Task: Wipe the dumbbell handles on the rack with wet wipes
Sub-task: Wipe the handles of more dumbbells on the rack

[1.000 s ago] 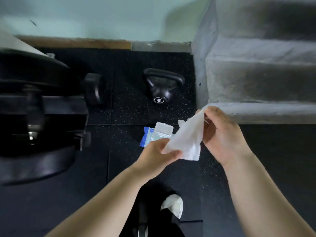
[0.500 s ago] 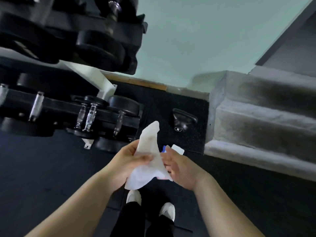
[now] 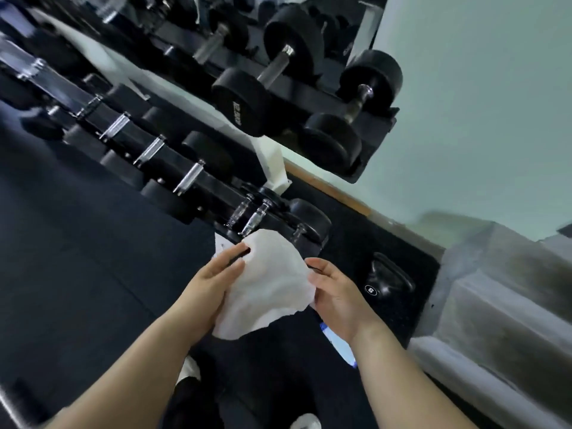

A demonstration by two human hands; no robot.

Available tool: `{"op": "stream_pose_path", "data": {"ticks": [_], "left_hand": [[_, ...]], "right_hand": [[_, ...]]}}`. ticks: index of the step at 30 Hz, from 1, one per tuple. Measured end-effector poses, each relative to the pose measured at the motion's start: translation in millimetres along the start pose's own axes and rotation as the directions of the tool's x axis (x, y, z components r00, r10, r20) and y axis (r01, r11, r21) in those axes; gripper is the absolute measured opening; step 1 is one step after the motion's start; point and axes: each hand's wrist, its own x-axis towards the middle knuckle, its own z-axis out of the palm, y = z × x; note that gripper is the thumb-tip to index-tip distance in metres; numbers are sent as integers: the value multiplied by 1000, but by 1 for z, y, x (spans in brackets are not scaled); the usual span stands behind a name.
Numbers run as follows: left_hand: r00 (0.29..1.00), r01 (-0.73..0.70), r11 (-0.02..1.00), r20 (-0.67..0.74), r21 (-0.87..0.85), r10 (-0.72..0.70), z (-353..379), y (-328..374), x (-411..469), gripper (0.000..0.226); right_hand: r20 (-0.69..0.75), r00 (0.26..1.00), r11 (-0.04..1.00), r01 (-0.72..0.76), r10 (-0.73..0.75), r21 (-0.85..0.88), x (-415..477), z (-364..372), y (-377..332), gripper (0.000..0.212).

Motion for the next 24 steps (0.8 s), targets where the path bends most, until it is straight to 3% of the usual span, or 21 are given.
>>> {"op": "stream_pose_path", "data": {"ticks": [4,7,10,13,15,18,21,24], "left_hand": [[994,3,1000,-108,17,-1,-55,24,21,19],[985,-125,992,-119,35,128,-108,63,38,30],[942,-334,929,-21,-156,335,-164,124,50,46],[935,-328,918,61,-221,348,-223,172,63,47],[972,-230,962,17,-145,234,-261,185,83,37],[989,-126,992,-85,-27,123,-308,198,119,42],[955,-159,983,-238,89,176,-341,210,157,33],[905,-273,936,-270,221,328,-368,225,188,24]], "right_hand": [[7,999,991,-40,41,-128,37,63,2,24],[43,997,985,77,-71,-153,69,126,-12,43],[145,940,945,320,-308,-70,99,198,-42,61],[222,929,955,297,-295,24,132,255,-46,59],[231,950,971,230,-211,-58,160,285,-32,54],[170,973,953,196,-159,-230,203,321,-22,48],[186,972,951,185,-140,-248,246,354,-28,47],[183,978,977,135,-104,-163,297,386,-35,43]]}}
